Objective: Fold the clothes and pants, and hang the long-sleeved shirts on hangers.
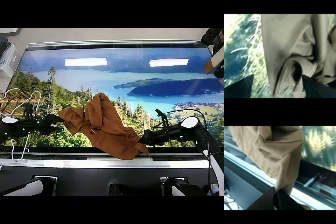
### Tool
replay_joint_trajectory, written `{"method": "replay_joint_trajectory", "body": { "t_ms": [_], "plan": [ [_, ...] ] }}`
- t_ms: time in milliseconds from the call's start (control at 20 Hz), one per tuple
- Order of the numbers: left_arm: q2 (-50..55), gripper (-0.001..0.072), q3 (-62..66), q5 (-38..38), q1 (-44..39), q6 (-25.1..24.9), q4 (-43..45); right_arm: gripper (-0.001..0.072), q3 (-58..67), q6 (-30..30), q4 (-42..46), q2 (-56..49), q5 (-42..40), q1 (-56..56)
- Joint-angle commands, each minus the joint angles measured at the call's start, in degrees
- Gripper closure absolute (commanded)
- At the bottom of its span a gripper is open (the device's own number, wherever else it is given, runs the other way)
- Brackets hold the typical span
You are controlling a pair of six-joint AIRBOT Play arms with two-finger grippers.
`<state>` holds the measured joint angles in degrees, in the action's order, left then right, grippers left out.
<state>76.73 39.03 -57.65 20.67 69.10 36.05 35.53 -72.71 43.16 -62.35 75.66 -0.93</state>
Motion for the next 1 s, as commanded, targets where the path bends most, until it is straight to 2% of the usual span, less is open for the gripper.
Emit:
{"method": "replay_joint_trajectory", "body": {
  "t_ms": [0,200,250,300,400,450,500,550,750,950],
  "plan": [
    [4.3,0.0011,-0.4,1.8,0.0,-6.1,-9.2,0.068,0.0,-1.7,-0.8,0.6,1.5,0.1],
    [6.3,0.002,-0.4,5.4,-2.4,-6.1,-9.3,0.068,0.0,-1.7,-1.7,0.6,2.4,0.1],
    [6.6,0.0123,-0.4,6.4,-3.3,-6.1,-9.4,0.068,0.0,-1.7,-2.2,0.7,2.5,0.1],
    [6.9,0.0136,-0.4,6.9,-4.3,-6.2,-10.3,0.068,0.0,-1.7,-2.6,0.9,2.5,0.1],
    [7.3,0.0303,0.1,6.7,-6.8,-6.6,-11.8,0.068,0.0,-1.7,-4.2,1.2,2.4,0.1],
    [7.3,0.0331,0.6,6.7,-8.6,-7.6,-12.7,0.068,0.2,-1.6,-5.0,1.5,2.2,0.1],
    [7.3,0.0407,1.4,6.7,-10.3,-7.8,-13.2,0.0681,0.8,-1.6,-5.2,1.8,2.0,0.1],
    [7.2,0.0697,3.0,6.6,-11.6,-7.9,-13.4,0.0681,2.1,-1.4,-5.1,2.1,1.9,0.1],
    [4.4,0.0687,14.3,4.3,-11.0,-6.8,-13.0,0.0681,16.0,-2.1,-0.9,2.6,2.5,0.1],
    [-2.6,0.0687,35.2,-2.0,-4.5,-1.0,-10.1,0.0682,43.5,-4.8,9.5,2.6,2.4,0.1]
  ]
}}
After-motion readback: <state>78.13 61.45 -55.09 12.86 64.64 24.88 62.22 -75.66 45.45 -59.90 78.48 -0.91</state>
